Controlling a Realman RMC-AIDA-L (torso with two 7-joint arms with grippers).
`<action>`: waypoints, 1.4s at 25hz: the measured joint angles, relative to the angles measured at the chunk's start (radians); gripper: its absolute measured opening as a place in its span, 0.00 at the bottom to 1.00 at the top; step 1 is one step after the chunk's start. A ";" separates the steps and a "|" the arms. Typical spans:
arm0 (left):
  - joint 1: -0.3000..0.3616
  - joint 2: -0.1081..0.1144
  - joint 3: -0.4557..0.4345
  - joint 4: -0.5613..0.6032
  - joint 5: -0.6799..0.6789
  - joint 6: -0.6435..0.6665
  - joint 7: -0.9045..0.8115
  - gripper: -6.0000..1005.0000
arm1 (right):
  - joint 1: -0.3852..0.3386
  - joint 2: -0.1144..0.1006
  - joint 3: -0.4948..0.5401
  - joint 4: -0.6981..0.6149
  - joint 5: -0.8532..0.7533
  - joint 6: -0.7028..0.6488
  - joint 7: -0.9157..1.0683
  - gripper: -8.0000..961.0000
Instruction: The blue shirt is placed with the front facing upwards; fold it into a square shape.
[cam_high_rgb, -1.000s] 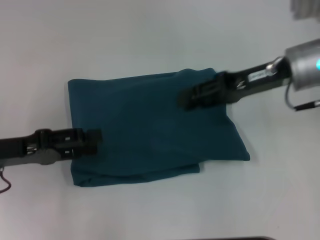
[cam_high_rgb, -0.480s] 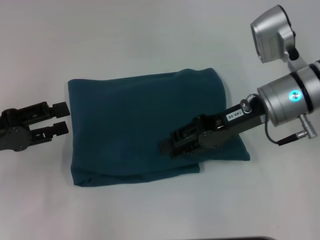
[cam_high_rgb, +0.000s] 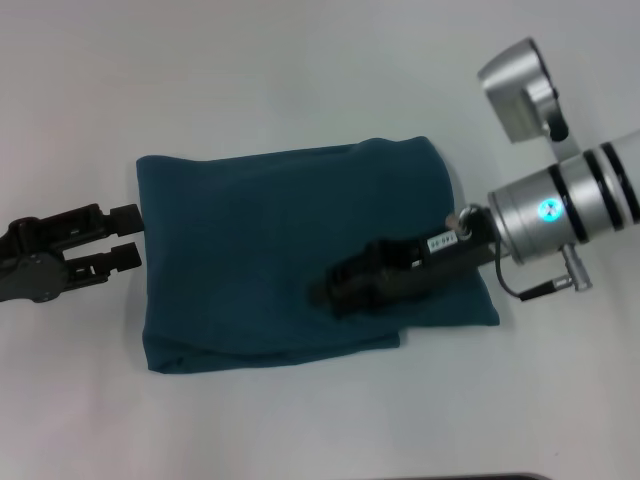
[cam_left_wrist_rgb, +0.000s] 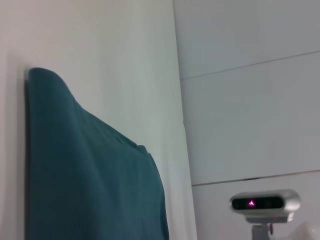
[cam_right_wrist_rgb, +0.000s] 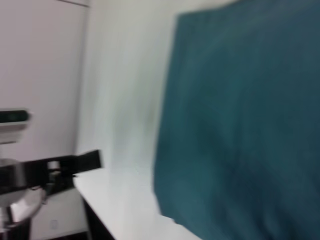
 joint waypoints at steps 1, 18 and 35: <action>0.000 0.000 -0.001 0.000 0.000 -0.001 0.000 0.80 | 0.001 0.000 -0.023 0.006 -0.001 0.012 0.010 0.54; 0.020 -0.021 0.008 -0.002 -0.006 0.065 0.578 0.80 | -0.113 -0.015 0.061 -0.128 0.322 -0.164 -0.518 0.55; 0.093 -0.062 0.102 -0.003 0.011 0.035 0.857 0.80 | -0.318 -0.003 0.019 -0.174 0.212 -0.186 -0.991 0.67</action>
